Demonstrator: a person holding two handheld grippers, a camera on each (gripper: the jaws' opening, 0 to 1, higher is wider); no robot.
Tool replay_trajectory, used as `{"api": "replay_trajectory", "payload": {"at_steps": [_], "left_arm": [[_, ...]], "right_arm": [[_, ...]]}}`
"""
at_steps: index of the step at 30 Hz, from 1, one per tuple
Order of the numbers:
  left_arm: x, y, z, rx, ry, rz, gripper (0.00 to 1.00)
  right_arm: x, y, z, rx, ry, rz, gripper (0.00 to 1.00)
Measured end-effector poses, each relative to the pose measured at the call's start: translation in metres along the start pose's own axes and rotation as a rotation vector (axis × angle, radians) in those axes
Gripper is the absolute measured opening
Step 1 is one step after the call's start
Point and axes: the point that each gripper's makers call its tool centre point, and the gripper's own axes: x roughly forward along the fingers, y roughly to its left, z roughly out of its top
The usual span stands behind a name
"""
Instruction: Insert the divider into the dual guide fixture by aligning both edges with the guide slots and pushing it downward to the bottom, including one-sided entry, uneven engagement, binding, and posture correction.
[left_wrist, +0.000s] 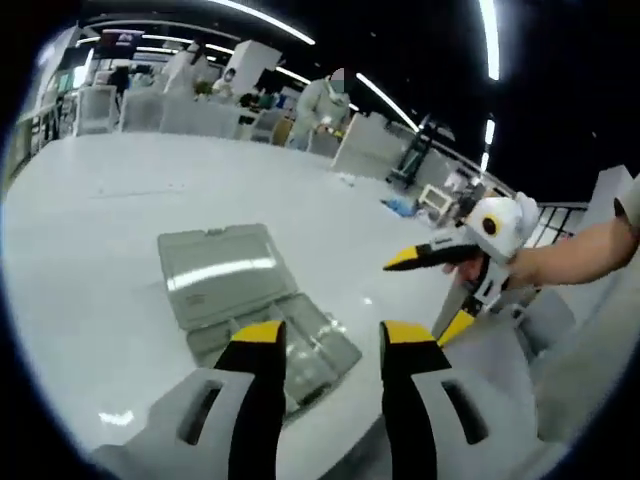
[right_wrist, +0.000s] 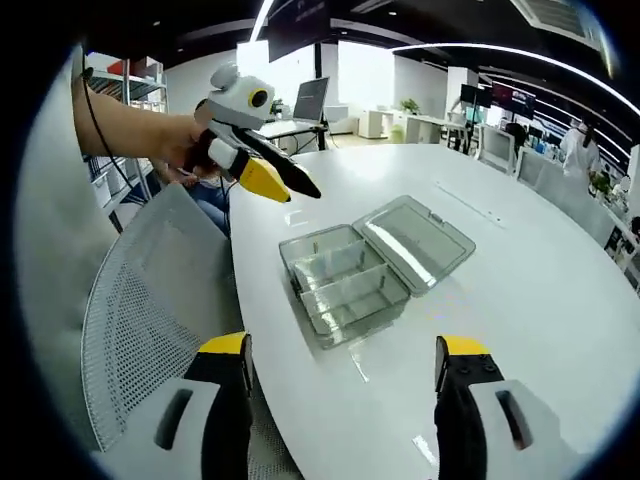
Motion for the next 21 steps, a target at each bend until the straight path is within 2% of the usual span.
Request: {"api": "replay_trajectory", "payload": {"at_steps": [7,21], "left_arm": [[0.000,-0.010,0.010,0.084,-0.039,-0.037,0.37],[0.001,-0.019,0.004,0.182,-0.025,-0.057,0.36]], "right_arm": [[-0.001,-0.016,-0.027,-0.009,0.064,0.000,0.68],[-0.007,-0.056,-0.075,-0.046,0.190,0.001,0.58]]}}
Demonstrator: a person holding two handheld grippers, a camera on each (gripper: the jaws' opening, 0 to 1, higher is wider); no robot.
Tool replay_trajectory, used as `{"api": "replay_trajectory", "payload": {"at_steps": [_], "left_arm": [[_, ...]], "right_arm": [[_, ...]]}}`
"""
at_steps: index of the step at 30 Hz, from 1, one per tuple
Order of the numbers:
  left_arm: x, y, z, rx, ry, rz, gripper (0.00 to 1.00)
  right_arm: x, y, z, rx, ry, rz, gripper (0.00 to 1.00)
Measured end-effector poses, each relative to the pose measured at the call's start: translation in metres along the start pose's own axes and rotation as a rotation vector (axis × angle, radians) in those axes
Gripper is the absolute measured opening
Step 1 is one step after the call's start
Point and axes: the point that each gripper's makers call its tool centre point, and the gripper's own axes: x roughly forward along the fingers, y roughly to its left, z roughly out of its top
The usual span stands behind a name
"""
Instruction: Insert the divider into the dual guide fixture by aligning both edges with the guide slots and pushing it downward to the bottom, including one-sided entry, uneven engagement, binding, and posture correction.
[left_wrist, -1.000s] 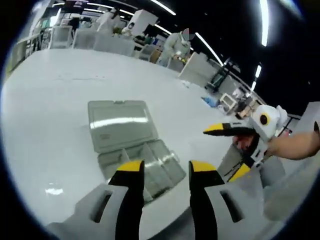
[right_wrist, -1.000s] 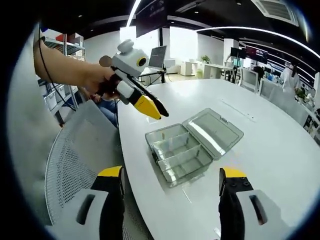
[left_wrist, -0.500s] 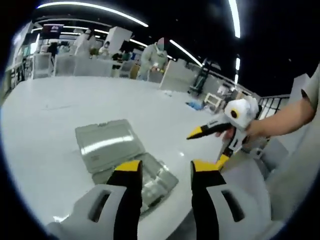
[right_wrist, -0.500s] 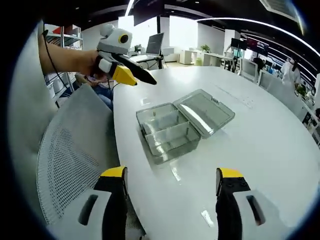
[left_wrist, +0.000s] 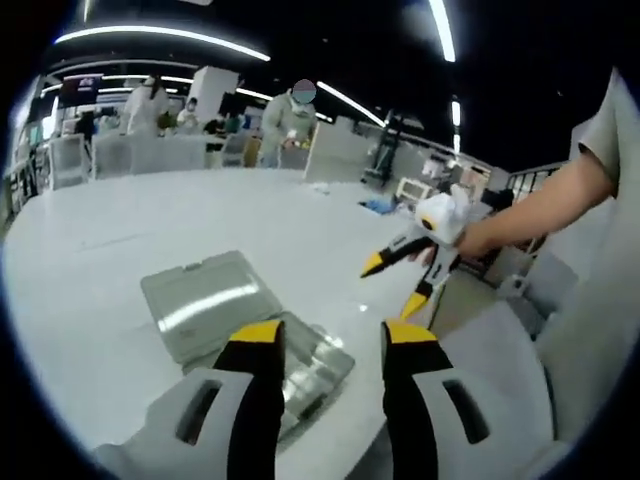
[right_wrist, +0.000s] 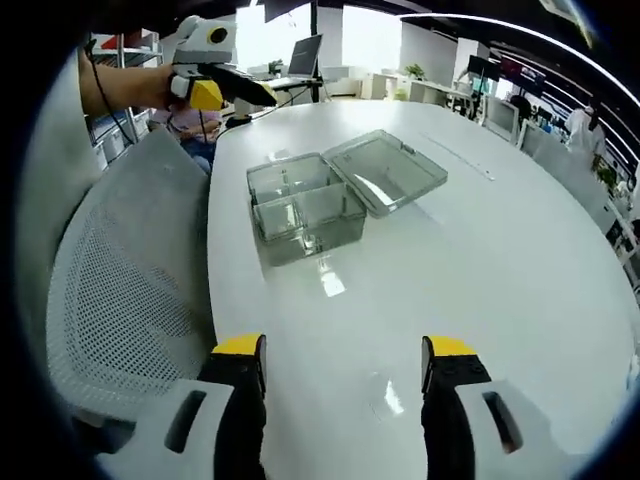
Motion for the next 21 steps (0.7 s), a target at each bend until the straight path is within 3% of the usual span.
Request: {"api": "replay_trajectory", "payload": {"at_steps": [10,21], "left_arm": [[0.001,-0.010,0.002,0.055,0.006,-0.010,0.36],[-0.003,-0.012,0.002,0.089,0.016,0.006,0.36]], "right_arm": [[0.006,-0.017,-0.031,-0.049,0.111,0.038,0.50],[0.013,-0.028,-0.047,-0.098,0.191,0.075,0.44]]}}
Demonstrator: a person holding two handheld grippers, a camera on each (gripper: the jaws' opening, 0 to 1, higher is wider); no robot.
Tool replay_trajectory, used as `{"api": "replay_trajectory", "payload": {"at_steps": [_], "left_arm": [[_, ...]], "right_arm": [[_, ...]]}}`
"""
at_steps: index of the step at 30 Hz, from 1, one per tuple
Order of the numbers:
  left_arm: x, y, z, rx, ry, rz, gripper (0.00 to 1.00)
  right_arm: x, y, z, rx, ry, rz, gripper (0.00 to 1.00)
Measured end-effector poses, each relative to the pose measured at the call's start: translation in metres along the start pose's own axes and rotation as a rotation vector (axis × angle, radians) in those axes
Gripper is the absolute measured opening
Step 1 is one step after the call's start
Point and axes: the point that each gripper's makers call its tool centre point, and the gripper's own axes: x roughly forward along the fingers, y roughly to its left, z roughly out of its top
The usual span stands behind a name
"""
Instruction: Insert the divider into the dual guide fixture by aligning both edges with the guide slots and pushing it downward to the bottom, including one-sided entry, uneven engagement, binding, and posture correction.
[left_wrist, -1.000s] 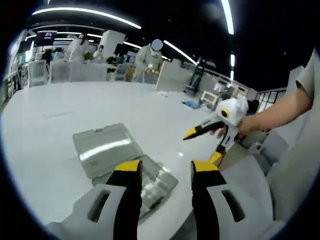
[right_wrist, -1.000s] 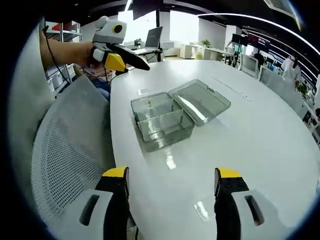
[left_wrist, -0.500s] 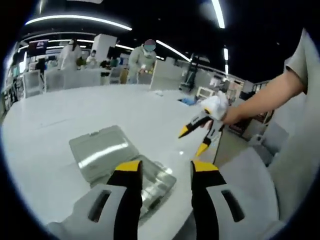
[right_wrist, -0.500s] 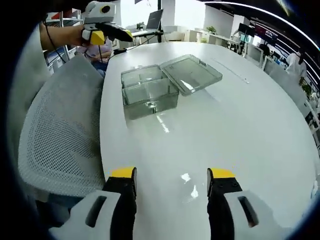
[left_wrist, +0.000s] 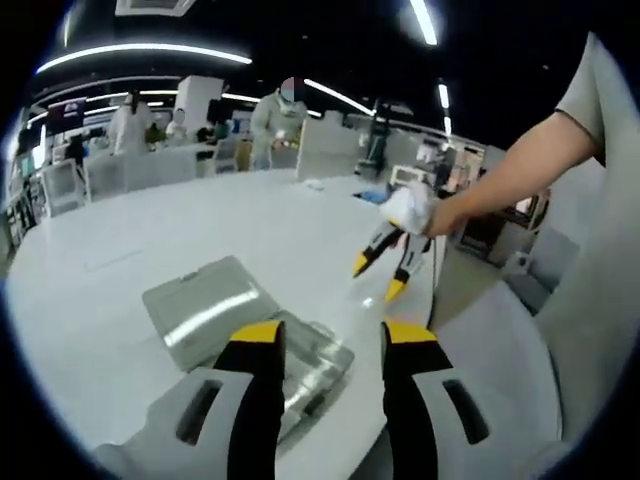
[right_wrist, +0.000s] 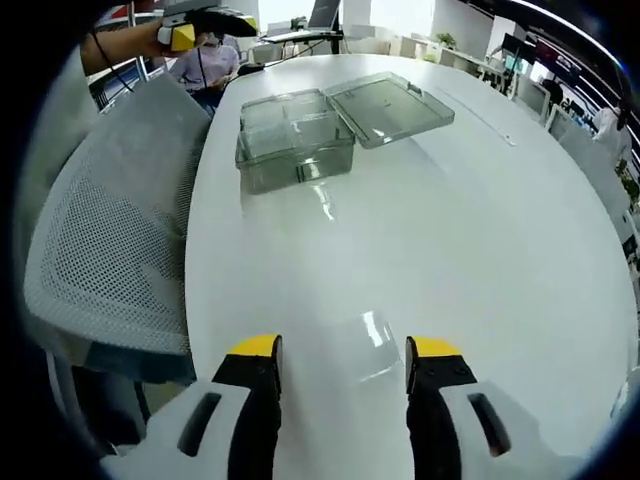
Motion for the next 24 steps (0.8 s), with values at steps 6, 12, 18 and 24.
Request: {"api": "replay_trajectory", "payload": {"at_steps": [6,12,18,24], "left_arm": [[-0.001,0.000,-0.002,0.000,0.008,0.005,0.36],[0.000,0.002,-0.002,0.004,0.009,0.007,0.36],[0.001,0.002,-0.003,0.013,0.022,0.004,0.36],[0.002,0.002,-0.006,0.014,0.033,0.001,0.36]], "right_arm": [[0.005,-0.001,-0.002,-0.027,0.027,0.034,0.40],[0.009,-0.004,-0.003,-0.044,0.048,0.052,0.40],[0.012,-0.007,-0.005,-0.058,0.063,0.066,0.38],[0.014,-0.006,-0.007,-0.082,0.083,0.085,0.36]]}}
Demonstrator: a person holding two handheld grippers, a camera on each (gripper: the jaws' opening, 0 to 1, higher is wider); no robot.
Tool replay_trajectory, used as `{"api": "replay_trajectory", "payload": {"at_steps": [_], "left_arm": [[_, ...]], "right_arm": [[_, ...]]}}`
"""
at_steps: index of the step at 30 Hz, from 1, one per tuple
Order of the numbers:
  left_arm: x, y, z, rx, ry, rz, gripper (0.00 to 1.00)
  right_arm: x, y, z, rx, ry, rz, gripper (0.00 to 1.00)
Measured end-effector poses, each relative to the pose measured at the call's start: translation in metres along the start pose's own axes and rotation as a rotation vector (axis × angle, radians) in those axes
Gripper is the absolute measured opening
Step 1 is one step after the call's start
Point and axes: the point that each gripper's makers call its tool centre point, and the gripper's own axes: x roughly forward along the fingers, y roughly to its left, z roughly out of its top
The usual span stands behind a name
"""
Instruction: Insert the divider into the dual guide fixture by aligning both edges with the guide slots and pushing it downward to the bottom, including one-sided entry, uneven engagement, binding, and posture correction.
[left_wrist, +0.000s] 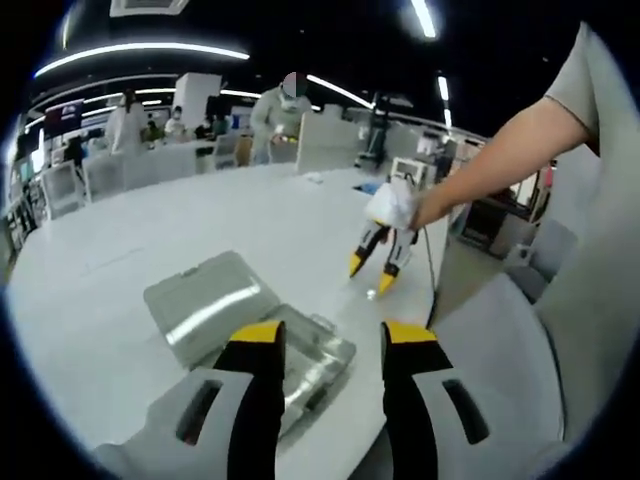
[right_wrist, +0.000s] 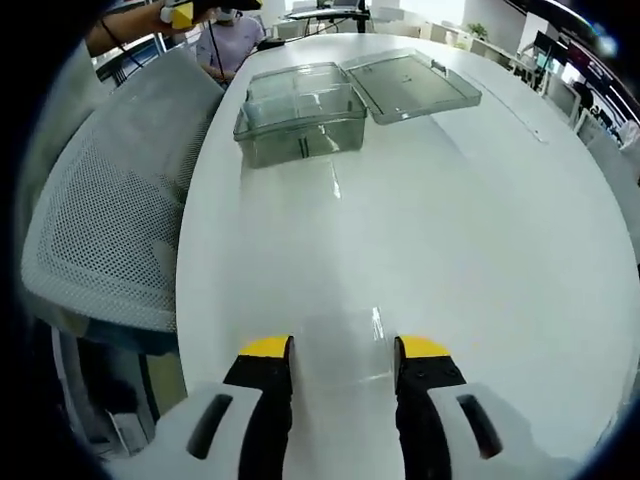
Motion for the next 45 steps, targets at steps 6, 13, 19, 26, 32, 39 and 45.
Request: {"api": "replay_trajectory", "payload": {"at_steps": [6,13,19,26,32,39,45], "left_arm": [[-0.0001,0.0005,-0.0017,-0.006,0.002,0.003,0.36],[-0.0002,-0.0004,-0.0029,-0.008,0.008,0.003,0.36],[-0.0001,0.0006,-0.0004,-0.010,0.008,0.003,0.36],[-0.0007,0.0010,-0.0010,-0.014,0.010,0.003,0.36],[-0.0019,0.0016,-0.0046,-0.020,0.015,0.004,0.36],[-0.0022,0.0014,-0.0056,-0.022,0.017,0.002,0.36],[-0.0008,0.0008,-0.0049,-0.023,0.013,-0.001,0.36]], "right_arm": [[0.0018,0.0009,-0.0015,-0.016,0.010,0.006,0.35],[0.0030,-0.0015,-0.0021,-0.059,0.028,-0.006,0.31],[0.0035,-0.0003,-0.0013,-0.066,0.027,-0.001,0.29],[0.0039,0.0016,-0.0006,-0.090,0.028,0.004,0.28],[0.0037,0.0035,0.0005,-0.101,0.032,0.006,0.28],[0.0042,0.0052,0.0020,-0.111,0.039,0.013,0.28],[0.0025,0.0066,0.0027,-0.108,0.043,0.015,0.28]]}}
